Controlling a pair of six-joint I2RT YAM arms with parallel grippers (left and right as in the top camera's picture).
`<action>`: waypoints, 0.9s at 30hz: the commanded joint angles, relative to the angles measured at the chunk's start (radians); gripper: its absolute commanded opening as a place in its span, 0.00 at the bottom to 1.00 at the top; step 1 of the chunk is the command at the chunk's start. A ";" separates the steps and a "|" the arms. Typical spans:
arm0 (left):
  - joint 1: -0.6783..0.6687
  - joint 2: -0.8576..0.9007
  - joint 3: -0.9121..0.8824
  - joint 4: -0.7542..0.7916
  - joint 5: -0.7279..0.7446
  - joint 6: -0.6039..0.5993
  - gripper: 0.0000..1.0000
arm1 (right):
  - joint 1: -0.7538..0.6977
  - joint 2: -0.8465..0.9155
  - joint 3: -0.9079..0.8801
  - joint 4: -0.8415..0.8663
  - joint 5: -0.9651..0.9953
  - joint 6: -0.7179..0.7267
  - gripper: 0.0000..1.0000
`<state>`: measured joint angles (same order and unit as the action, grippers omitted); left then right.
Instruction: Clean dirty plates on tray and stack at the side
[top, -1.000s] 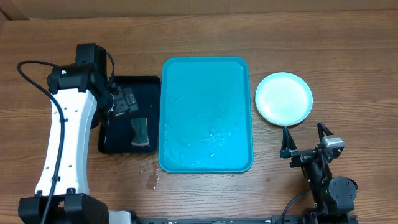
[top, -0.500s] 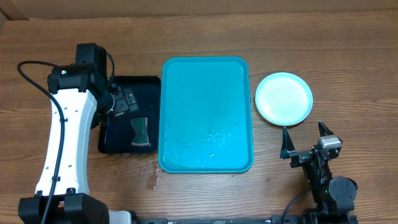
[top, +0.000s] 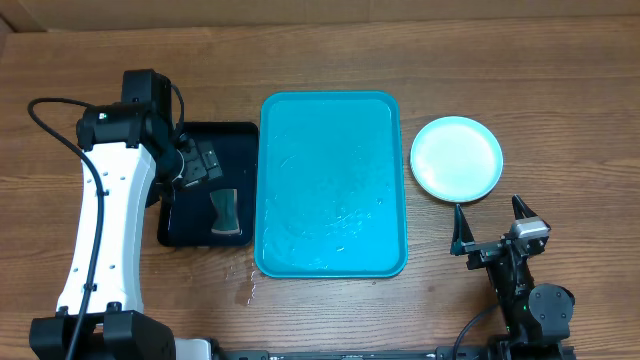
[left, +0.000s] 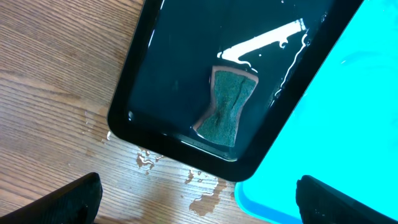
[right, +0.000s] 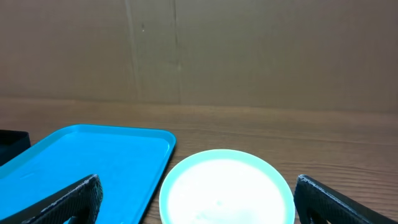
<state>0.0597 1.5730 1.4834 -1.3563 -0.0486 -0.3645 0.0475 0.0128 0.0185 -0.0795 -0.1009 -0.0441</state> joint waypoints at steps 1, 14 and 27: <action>-0.001 0.009 0.005 0.003 0.005 -0.010 1.00 | 0.002 -0.010 -0.011 0.004 -0.006 -0.005 1.00; 0.000 0.013 0.005 0.005 0.004 -0.010 1.00 | 0.002 -0.010 -0.011 0.004 -0.006 -0.006 1.00; -0.001 -0.090 0.005 0.005 0.004 -0.010 1.00 | 0.002 -0.010 -0.011 0.004 -0.006 -0.006 1.00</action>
<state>0.0597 1.5543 1.4834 -1.3537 -0.0486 -0.3649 0.0475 0.0128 0.0185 -0.0803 -0.1009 -0.0456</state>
